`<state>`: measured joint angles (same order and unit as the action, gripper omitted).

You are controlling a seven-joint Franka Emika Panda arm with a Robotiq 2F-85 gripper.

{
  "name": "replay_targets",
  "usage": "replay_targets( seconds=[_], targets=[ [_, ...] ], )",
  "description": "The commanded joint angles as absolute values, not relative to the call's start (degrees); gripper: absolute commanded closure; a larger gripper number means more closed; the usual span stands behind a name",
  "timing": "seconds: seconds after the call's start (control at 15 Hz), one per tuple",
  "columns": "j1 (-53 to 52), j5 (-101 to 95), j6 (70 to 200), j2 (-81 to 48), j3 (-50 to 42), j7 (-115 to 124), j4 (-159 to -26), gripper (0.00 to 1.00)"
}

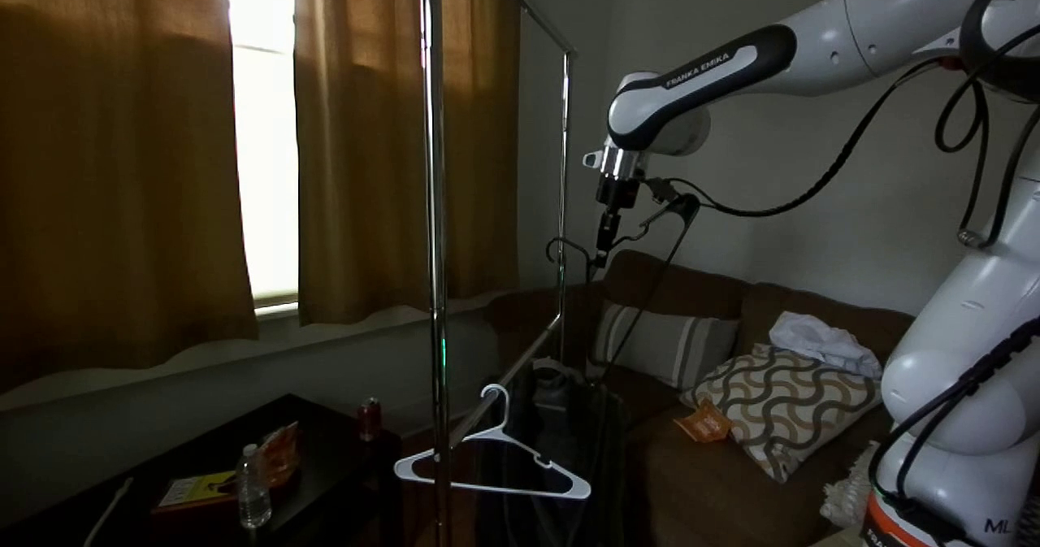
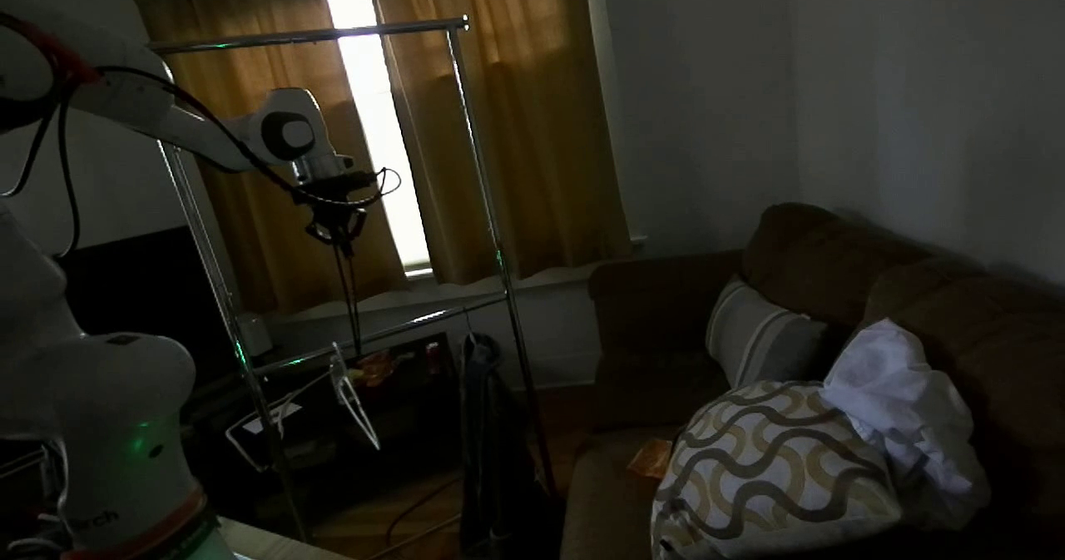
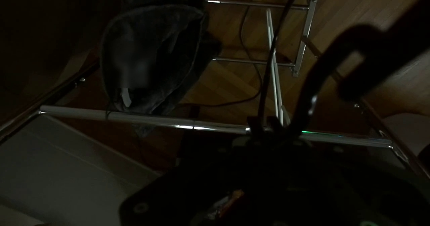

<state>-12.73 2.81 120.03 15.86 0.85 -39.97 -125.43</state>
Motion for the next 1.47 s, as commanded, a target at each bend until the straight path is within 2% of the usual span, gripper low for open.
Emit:
replay_targets(
  seconds=[0.0, 0.53, 0.6, 0.67, 1.07, 1.13, 1.4],
  targets=[
    [-11.67, 1.1, 125.1, 14.52, 2.22, -40.01, -129.18, 0.98],
    [-11.35, 0.3, 144.01, 8.46, 3.16, -38.17, -135.48, 0.98],
    [-11.27, -0.18, 140.87, 9.2, 3.25, -38.62, -133.53, 0.98],
    [-11.21, -0.16, 141.54, 8.53, 3.32, -38.61, -133.81, 0.92],
    [-11.22, -0.16, 141.53, 8.56, 3.34, -38.6, -133.21, 0.92],
    [-11.22, -0.16, 141.53, 8.56, 3.35, -38.6, -133.21, 0.98],
    [-12.26, 4.35, 144.08, 4.91, 3.62, -42.42, -133.48, 0.98]
  ],
)
